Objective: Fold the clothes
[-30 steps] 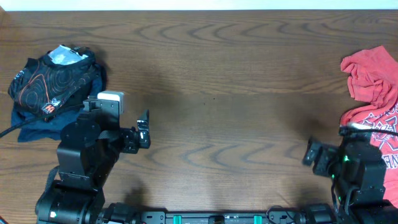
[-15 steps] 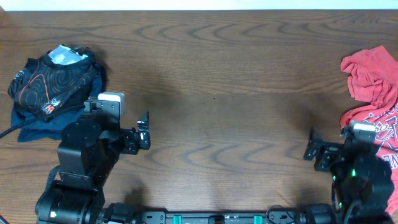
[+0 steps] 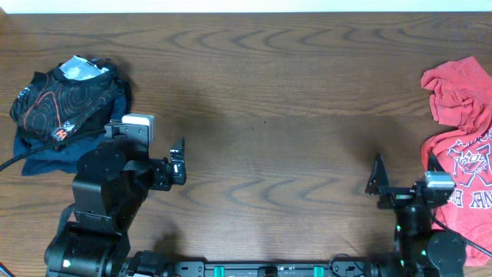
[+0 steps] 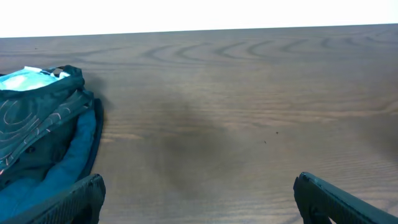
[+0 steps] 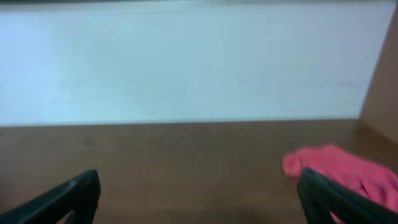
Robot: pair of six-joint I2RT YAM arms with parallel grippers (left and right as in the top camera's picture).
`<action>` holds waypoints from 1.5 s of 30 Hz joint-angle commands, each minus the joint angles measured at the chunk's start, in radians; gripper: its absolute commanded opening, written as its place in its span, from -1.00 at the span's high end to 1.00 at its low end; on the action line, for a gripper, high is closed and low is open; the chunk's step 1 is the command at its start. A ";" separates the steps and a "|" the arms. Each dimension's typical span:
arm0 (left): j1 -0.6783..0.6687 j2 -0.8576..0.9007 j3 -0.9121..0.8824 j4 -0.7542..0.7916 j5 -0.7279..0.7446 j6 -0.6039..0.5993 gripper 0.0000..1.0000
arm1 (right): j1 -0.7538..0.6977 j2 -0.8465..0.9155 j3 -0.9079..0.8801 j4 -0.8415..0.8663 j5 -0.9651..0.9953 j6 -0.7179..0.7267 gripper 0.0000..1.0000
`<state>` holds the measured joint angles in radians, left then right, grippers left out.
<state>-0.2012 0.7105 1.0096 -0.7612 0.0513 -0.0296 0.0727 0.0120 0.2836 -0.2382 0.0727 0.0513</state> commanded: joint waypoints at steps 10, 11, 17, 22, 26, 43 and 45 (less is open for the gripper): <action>0.002 0.000 0.000 -0.002 -0.008 -0.010 -0.96 | -0.020 -0.007 -0.278 0.241 -0.155 -0.103 -0.98; 0.002 0.000 0.000 -0.002 -0.008 -0.010 -0.96 | -0.020 -0.007 -0.278 0.213 -0.165 -0.116 -0.98; 0.002 0.000 0.000 -0.002 -0.008 -0.010 -0.96 | -0.021 -0.007 -0.278 0.173 -0.177 -0.120 -0.98; 0.002 0.000 0.000 -0.002 -0.008 -0.010 -0.96 | -0.021 -0.006 -0.278 0.173 -0.177 -0.120 -0.98; 0.002 0.000 0.000 -0.002 -0.008 -0.010 -0.96 | -0.021 -0.006 -0.278 0.173 -0.177 -0.119 -0.99; 0.002 0.000 0.000 -0.002 -0.008 -0.010 -0.96 | -0.021 -0.006 -0.278 0.173 -0.177 -0.120 -0.99; 0.002 0.000 0.000 -0.002 -0.008 -0.010 -0.96 | -0.021 -0.006 -0.278 0.173 -0.177 -0.120 -0.98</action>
<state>-0.2012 0.7105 1.0092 -0.7612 0.0513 -0.0296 0.0620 0.0120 0.0063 -0.0628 -0.0906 -0.0563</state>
